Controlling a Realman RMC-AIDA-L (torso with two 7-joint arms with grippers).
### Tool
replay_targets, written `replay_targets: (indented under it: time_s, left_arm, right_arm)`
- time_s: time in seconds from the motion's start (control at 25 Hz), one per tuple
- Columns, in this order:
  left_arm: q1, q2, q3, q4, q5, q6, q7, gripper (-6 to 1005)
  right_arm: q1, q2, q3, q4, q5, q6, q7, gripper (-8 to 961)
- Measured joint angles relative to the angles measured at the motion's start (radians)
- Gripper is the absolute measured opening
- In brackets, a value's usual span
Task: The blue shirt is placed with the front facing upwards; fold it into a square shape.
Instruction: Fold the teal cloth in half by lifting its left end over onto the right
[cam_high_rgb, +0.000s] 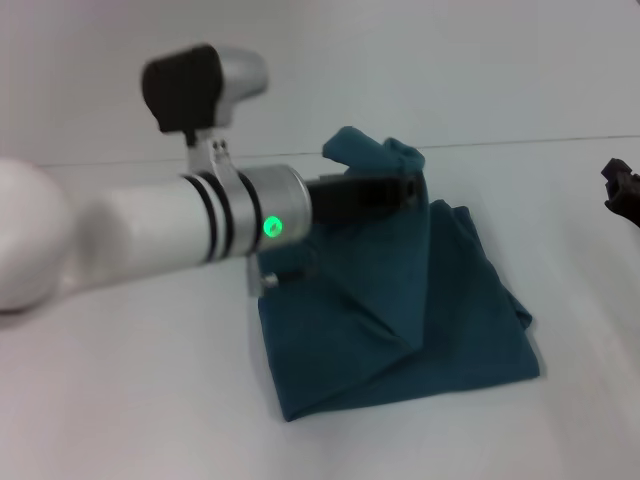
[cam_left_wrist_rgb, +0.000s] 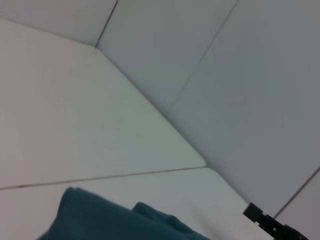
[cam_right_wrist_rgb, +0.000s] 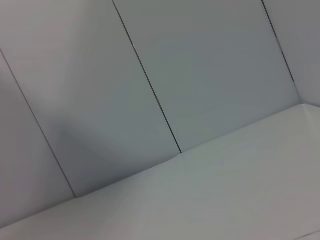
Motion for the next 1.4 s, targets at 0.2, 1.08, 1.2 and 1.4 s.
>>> replay_targets:
  time_s: [0.2,1.08,1.2,1.4]
  left_arm:
    - [-0.067,-0.001,0.149,-0.154,-0.213,-0.135,0.132,82]
    - [0.032,0.0,0.126,-0.187,-0.686,-0.196,0.857,588]
    - [-0.004,0.0,0.127,-0.255,-0.685,-0.214,0.92,677]
    - [-0.064,0.0,0.222,-0.331,-0.687,-0.224,0.993,743]
  right_arm:
    - [0.001,0.0,0.0,-0.001,-0.001,0.001,0.0,10]
    - [0.0,-0.009,-0.005,-0.003,0.002,-0.008,0.026,10]
    - [0.0,-0.01,-0.005,-0.013,0.003,-0.019,0.044,10]
    - [0.0,-0.009,-0.005,-0.019,0.0,-0.023,0.056,10]
